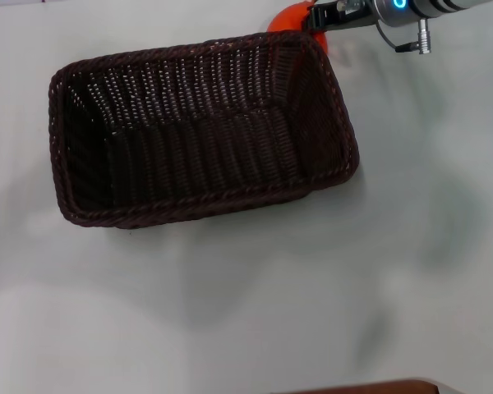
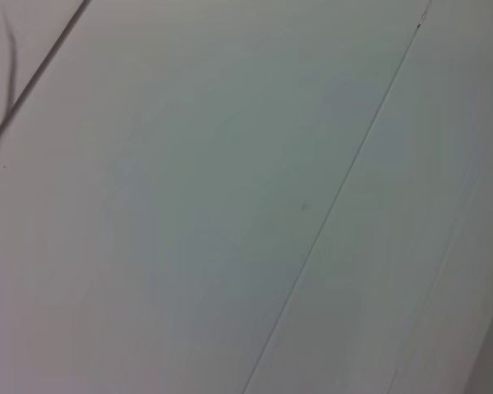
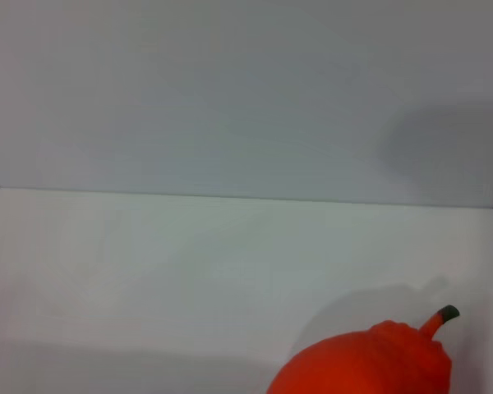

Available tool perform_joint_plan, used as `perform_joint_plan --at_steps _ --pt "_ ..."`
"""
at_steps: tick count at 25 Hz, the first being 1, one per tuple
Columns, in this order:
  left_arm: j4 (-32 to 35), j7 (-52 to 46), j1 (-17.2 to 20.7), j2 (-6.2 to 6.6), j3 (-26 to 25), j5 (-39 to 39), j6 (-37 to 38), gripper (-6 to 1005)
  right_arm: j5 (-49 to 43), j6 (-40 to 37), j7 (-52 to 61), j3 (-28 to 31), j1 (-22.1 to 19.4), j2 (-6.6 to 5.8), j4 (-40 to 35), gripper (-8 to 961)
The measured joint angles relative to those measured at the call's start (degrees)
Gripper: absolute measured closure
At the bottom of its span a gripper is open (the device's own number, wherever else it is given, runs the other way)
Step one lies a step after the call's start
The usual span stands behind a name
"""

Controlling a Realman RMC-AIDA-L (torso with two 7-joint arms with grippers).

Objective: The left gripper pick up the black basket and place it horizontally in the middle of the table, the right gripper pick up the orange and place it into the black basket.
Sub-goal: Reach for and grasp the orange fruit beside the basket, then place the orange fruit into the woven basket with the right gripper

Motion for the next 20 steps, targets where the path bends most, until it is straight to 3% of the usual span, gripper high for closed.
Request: perform_joint_plan --at_steps 2,8,11,12,14,16,20 --pt "0.01 0.00 0.00 0.01 0.00 0.00 0.00 99 0.00 -0.31 -0.10 0.04 -0.12 0.09 0.06 788" --pt "0.01 0.00 0.00 0.04 0.02 0.00 -0.07 98 0.65 -1.74 -0.28 1.40 -2.14 0.52 2.77 836" --pt "0.01 0.00 0.00 0.04 0.01 -0.10 -0.20 98 0.79 -2.21 -0.36 3.80 -5.05 1.58 7.21 866" --pt "0.01 0.00 0.00 0.01 0.05 -0.52 -0.24 98 1.70 -2.57 -1.03 5.57 -7.18 2.55 10.63 876" --pt "0.02 0.00 0.03 -0.01 0.05 -0.71 -0.25 98 3.74 -2.60 -2.42 6.20 -8.34 2.95 12.34 878" --pt "0.01 0.00 0.04 -0.03 0.05 -0.83 -0.26 98 11.54 -1.33 -7.85 7.16 -10.80 3.53 15.16 880" --pt "0.06 0.00 0.06 -0.06 0.12 -0.85 -0.14 98 33.62 8.35 -24.53 7.80 -13.88 3.06 16.22 883"
